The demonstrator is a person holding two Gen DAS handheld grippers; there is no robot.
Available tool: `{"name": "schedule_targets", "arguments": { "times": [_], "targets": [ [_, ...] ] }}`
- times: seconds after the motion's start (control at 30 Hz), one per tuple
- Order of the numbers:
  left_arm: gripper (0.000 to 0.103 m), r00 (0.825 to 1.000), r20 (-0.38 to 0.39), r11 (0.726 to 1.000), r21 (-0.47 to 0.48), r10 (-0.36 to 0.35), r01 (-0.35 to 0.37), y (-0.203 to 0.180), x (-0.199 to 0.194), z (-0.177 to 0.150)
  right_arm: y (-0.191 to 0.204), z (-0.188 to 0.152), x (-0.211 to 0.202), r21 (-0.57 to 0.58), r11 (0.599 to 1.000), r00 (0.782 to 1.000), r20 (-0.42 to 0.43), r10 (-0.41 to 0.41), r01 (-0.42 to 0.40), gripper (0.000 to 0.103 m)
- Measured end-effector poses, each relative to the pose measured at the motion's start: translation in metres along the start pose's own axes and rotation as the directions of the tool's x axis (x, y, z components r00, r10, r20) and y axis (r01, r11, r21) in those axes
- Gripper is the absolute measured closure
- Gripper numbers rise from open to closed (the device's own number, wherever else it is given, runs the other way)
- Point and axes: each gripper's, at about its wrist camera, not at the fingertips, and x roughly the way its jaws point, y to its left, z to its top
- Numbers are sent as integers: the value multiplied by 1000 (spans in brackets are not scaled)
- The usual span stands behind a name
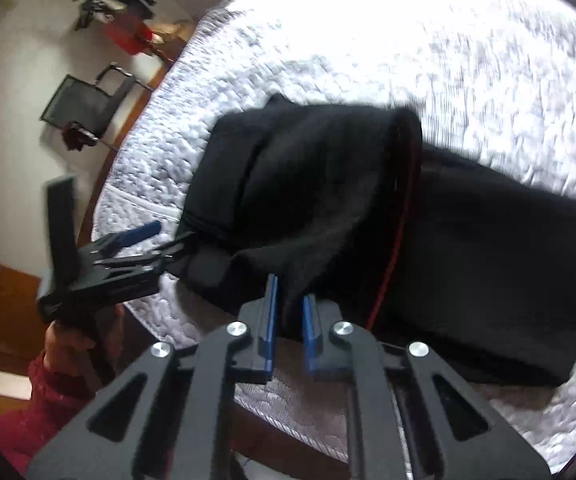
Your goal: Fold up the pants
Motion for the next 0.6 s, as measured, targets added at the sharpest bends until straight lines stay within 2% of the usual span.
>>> {"name": "schedule_targets", "arguments": {
  "times": [0.1,0.2,0.27,0.43,0.53,0.6],
  "targets": [
    [3,1000,9,1000,12,0,0,-2,1,1,1,-1,-12,-36,999,999,8,-40,40,101],
    [3,1000,-12,999,31,14,-14,-6,9,0,-14,-8,9,-25,994,992,-67,-103,102,101],
    [3,999,-35,999,34,18,-17,-7,16,-3,-29,-16,32,7,994,987,-119,-107,108,100],
    [3,999,-38,1000,12,-1,1,-5,18,-5,-39,-19,38,38,996,990,-116,-76,81,97],
    [4,999,-37,1000,-6,-14,14,-2,8,0,-38,-19,19,52,997,995,-87,-46,51,81],
    [4,1000,-17,1000,-12,-20,20,-2,-2,3,-37,-17,2,63,997,998,-42,-35,38,46]
  ]
}}
